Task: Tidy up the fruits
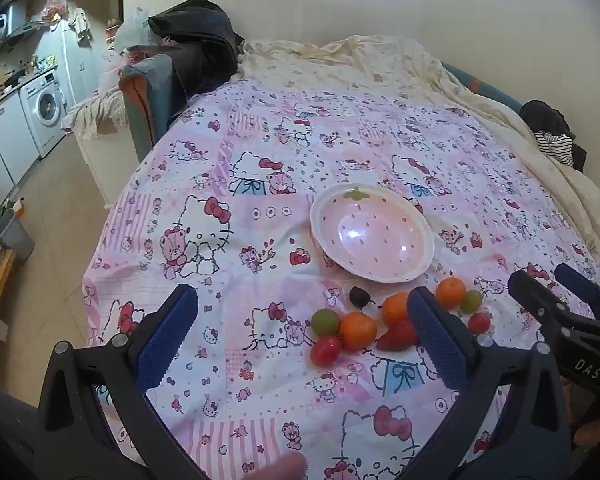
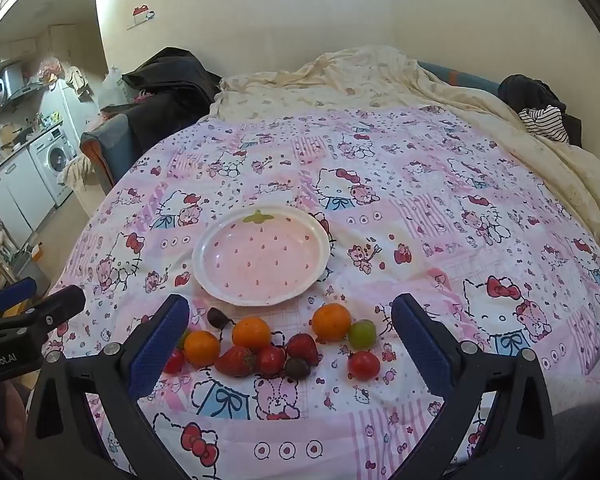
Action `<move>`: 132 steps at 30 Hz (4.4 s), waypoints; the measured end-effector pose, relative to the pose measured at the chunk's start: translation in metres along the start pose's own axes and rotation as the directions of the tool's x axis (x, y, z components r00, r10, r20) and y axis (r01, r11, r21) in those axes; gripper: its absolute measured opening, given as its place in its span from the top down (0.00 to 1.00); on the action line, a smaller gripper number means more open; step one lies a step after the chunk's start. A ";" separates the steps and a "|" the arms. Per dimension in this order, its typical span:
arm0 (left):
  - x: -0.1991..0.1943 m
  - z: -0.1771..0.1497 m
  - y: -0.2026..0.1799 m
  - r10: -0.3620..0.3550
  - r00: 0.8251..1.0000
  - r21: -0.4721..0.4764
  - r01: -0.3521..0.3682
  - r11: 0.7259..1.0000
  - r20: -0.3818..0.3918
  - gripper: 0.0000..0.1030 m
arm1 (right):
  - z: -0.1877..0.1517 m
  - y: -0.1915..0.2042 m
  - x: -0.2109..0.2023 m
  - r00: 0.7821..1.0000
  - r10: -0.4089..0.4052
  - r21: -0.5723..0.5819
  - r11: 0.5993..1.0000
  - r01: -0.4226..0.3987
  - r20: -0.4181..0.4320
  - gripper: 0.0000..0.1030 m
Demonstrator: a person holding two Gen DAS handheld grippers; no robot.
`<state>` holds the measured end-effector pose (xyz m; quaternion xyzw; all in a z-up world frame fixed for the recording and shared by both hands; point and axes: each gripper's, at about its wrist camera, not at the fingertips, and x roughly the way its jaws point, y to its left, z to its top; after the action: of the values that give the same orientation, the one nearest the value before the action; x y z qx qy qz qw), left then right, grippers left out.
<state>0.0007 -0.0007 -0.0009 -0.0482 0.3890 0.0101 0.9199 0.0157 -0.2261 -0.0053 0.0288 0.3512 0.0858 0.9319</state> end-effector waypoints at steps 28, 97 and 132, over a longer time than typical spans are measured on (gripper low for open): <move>-0.001 0.002 -0.001 0.006 1.000 -0.004 -0.006 1.000 0.005 0.00 | 0.000 -0.002 0.002 1.000 -0.011 0.004 1.000 0.011 -0.005 0.00; -0.001 0.009 0.001 -0.016 0.999 -0.012 0.015 1.000 -0.051 0.00 | 0.003 -0.012 -0.002 1.000 -0.008 0.045 0.999 0.009 -0.010 0.00; 0.186 -0.001 0.006 -0.116 0.775 -0.246 -0.052 0.968 -0.622 0.54 | 0.017 -0.087 0.114 0.883 0.156 0.249 0.967 -0.047 -0.443 0.00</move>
<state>0.1291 0.0012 -0.1357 -0.1704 0.6694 0.0261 0.7226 0.1232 -0.2907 -0.0765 0.1344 0.5668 0.0977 0.8069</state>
